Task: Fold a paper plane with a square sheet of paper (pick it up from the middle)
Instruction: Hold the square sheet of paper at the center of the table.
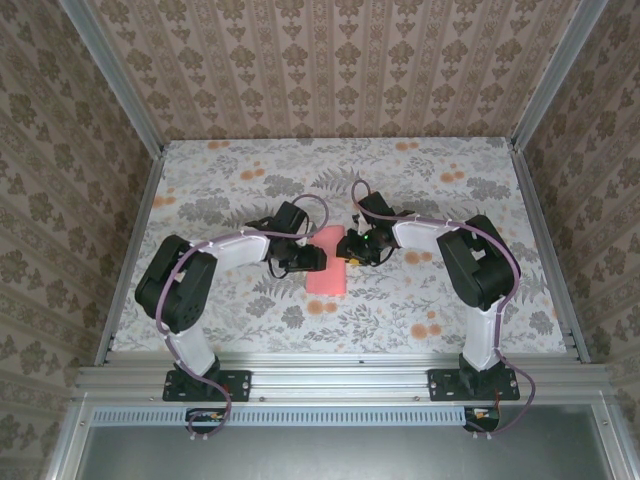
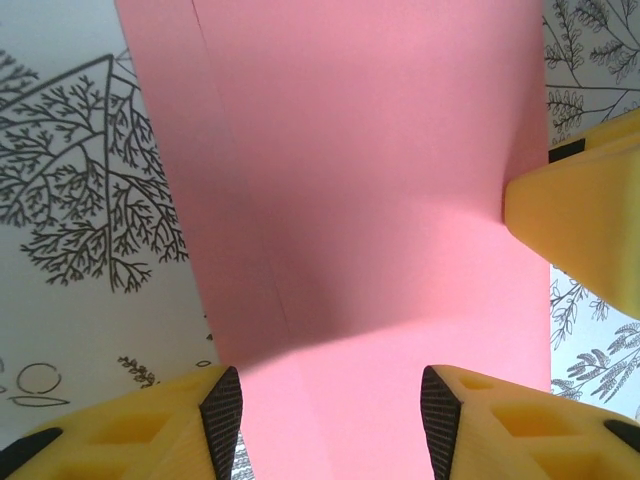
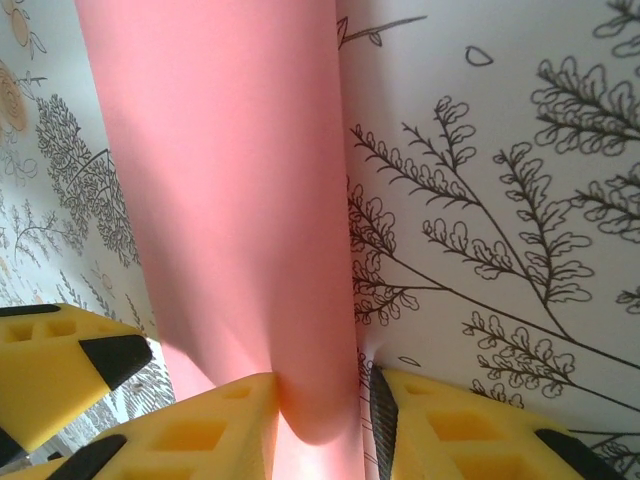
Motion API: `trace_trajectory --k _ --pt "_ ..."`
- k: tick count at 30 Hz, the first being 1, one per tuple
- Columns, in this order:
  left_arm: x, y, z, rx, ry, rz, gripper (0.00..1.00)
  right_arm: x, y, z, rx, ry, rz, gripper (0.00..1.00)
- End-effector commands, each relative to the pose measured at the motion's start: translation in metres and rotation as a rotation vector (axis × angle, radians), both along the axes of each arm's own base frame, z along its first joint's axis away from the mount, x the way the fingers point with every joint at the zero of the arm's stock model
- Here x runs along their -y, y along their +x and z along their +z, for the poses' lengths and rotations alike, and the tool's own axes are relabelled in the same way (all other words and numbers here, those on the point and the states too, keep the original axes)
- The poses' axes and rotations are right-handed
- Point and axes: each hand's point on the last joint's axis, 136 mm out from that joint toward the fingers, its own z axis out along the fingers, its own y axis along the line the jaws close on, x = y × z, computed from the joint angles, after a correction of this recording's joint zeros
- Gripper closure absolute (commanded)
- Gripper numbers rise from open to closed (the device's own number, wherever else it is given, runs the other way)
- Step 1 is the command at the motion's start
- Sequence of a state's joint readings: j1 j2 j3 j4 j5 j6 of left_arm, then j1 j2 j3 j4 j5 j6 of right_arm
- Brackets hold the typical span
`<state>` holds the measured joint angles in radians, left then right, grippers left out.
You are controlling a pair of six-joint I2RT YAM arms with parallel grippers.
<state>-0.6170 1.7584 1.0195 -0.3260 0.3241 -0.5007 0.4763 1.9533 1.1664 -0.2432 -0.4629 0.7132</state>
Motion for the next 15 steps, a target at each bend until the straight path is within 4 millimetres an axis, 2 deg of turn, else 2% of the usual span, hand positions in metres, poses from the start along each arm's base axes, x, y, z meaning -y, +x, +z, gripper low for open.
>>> trace_trajectory --k 1,4,8,15 --pt "0.000 0.009 0.021 0.044 -0.013 -0.009 0.47 -0.001 -0.001 -0.003 -0.009 -0.023 0.011 0.66" --pt "0.006 0.009 0.019 0.014 -0.064 0.000 0.48 -0.004 0.000 -0.002 -0.009 -0.008 0.010 0.66" --pt "0.004 0.012 0.017 0.004 -0.076 0.017 0.47 -0.002 0.000 0.002 0.002 -0.007 0.006 0.66" --pt "0.008 0.016 0.021 -0.009 -0.139 0.028 0.46 -0.007 0.003 0.013 0.020 0.049 -0.008 0.65"
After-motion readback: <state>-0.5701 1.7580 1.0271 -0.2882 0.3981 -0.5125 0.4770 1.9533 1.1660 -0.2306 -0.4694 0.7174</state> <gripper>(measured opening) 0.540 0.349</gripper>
